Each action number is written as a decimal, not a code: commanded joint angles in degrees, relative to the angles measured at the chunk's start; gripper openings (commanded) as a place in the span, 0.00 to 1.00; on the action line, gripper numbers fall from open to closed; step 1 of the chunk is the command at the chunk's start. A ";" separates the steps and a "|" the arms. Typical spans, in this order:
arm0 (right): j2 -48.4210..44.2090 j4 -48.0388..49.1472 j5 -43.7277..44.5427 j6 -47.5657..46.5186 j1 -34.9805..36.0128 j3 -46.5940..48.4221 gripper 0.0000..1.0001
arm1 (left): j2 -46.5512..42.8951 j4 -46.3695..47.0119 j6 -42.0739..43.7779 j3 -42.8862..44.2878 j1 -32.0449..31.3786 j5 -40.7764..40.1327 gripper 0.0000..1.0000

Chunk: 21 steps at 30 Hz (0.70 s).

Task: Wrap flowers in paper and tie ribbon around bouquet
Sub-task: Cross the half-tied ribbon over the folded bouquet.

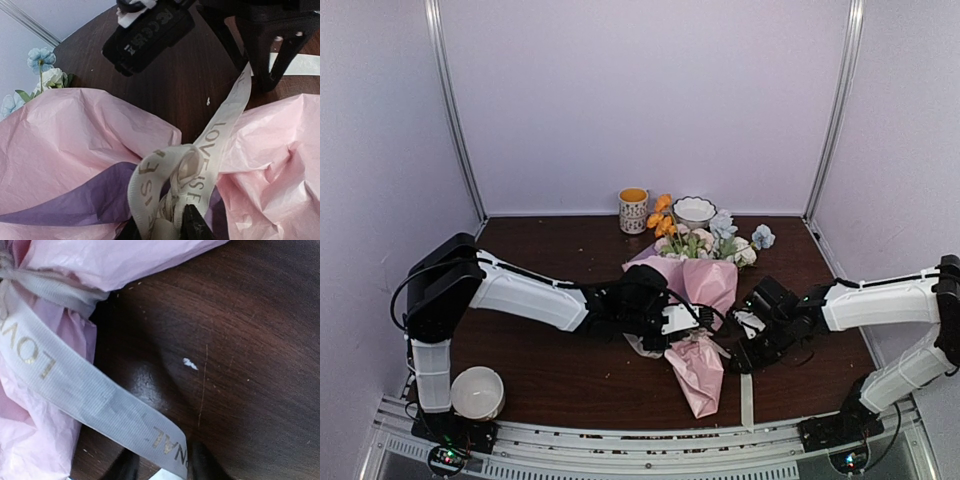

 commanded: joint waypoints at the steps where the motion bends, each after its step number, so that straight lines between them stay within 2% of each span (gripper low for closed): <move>1: 0.84 0.17 3.20 -0.32 0.47 2.70 0.19 | -2.52 0.14 -0.90 0.50 0.69 2.00 0.29; 3: 0.49 0.74 2.40 -0.38 0.47 3.38 0.01 | -2.69 0.05 -1.37 0.42 0.89 2.63 0.31; 4: 0.23 0.98 1.67 -0.45 0.50 3.66 0.00 | -2.83 -0.07 -1.83 0.49 1.06 3.23 0.32; 10: -3.64 2.01 -3.23 -0.91 0.72 4.41 0.00 | -3.83 -5.37 -4.16 2.51 2.67 9.99 0.40; 16: -8.27 6.43 -9.86 -0.41 1.40 3.77 0.00 | -3.81 -5.92 -5.43 2.89 3.27 10.73 0.44; 21: -7.48 5.90 -11.65 -1.09 2.41 3.84 0.00 | -3.93 -3.67 -7.87 3.44 3.65 10.83 0.30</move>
